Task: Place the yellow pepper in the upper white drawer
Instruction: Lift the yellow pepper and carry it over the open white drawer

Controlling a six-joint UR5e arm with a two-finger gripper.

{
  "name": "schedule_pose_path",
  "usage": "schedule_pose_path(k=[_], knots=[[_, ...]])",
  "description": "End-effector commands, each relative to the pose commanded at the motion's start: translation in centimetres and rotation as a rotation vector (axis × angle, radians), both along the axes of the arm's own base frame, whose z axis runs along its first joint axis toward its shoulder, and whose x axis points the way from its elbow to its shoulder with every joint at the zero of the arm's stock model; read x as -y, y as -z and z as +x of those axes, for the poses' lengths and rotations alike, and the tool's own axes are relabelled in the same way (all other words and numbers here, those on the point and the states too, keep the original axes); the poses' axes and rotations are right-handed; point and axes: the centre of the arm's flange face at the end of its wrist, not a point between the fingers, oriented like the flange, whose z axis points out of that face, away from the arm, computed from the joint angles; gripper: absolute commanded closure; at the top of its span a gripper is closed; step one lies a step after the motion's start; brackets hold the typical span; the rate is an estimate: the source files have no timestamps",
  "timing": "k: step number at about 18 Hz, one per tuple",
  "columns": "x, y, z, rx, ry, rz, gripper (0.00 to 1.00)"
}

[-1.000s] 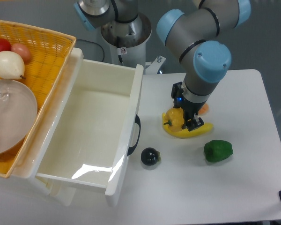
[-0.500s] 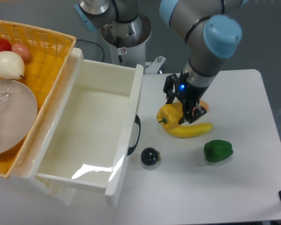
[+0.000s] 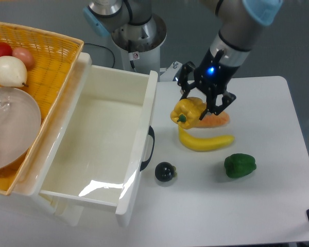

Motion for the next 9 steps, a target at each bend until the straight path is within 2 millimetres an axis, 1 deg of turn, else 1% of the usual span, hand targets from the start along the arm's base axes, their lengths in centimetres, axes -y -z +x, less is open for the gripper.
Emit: schedule_pose_path(k=[2, 6, 7, 9], knots=[[-0.3, -0.7, 0.8, 0.020, -0.028, 0.016, 1.00], [-2.3, -1.6, 3.4, 0.094, -0.120, -0.001, 1.00], [-2.8, -1.7, 4.3, 0.110, -0.127, -0.003, 0.98], [-3.9, -0.9, 5.8, 0.137, -0.119, -0.016, 0.95]])
